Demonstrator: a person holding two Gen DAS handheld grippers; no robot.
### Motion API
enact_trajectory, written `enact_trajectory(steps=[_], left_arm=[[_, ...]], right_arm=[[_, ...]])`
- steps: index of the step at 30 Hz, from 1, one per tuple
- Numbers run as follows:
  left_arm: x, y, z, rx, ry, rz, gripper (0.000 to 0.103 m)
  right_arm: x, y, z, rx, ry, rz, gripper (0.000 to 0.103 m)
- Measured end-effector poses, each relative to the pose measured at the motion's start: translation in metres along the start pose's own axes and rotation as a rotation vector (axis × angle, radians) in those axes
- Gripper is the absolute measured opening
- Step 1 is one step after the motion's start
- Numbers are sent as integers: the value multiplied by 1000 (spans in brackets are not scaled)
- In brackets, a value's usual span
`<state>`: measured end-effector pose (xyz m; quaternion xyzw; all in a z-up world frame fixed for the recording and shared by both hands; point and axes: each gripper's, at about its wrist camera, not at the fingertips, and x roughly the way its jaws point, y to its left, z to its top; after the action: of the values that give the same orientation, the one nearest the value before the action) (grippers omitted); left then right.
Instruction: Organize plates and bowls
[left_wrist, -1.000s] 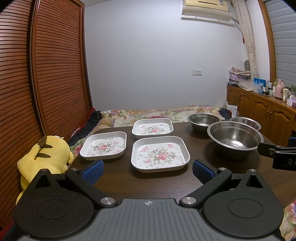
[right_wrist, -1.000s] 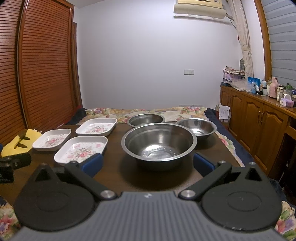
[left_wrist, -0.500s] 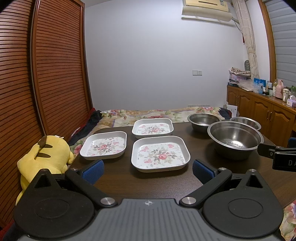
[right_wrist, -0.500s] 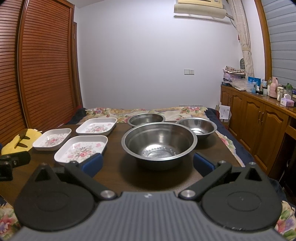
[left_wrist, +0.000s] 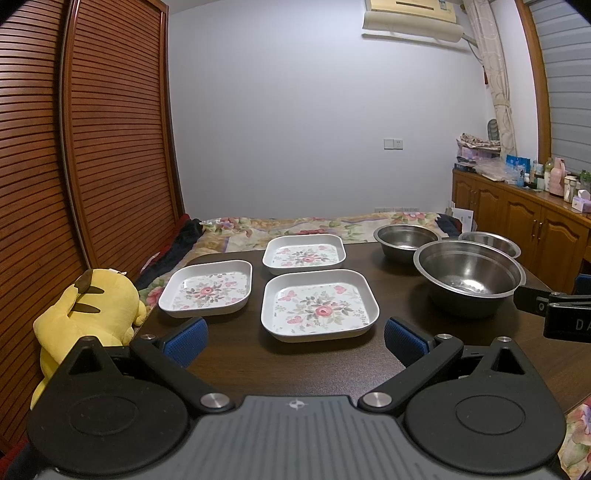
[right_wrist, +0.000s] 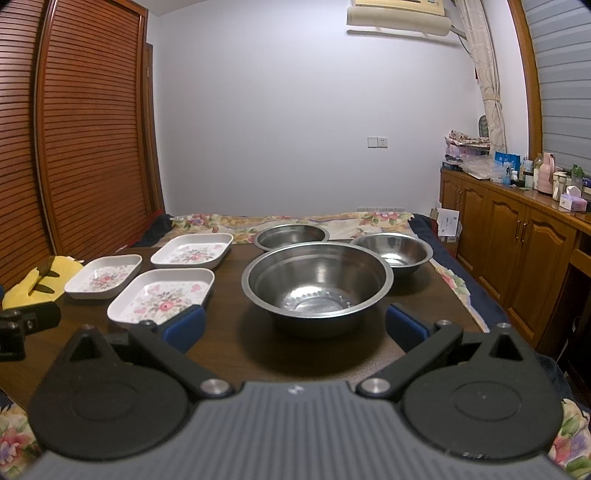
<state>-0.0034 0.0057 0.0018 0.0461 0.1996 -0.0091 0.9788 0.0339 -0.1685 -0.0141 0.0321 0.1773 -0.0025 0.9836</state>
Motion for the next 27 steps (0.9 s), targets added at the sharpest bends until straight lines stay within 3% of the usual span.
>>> enact_trajectory(steps=[15, 27], left_arm=[[4, 1, -3, -5, 19, -5, 103], [30, 5, -15, -19, 130, -64, 103]], right_arm=[[1, 0, -1, -3, 1, 0, 103], [11, 2, -8, -10, 26, 6, 103]])
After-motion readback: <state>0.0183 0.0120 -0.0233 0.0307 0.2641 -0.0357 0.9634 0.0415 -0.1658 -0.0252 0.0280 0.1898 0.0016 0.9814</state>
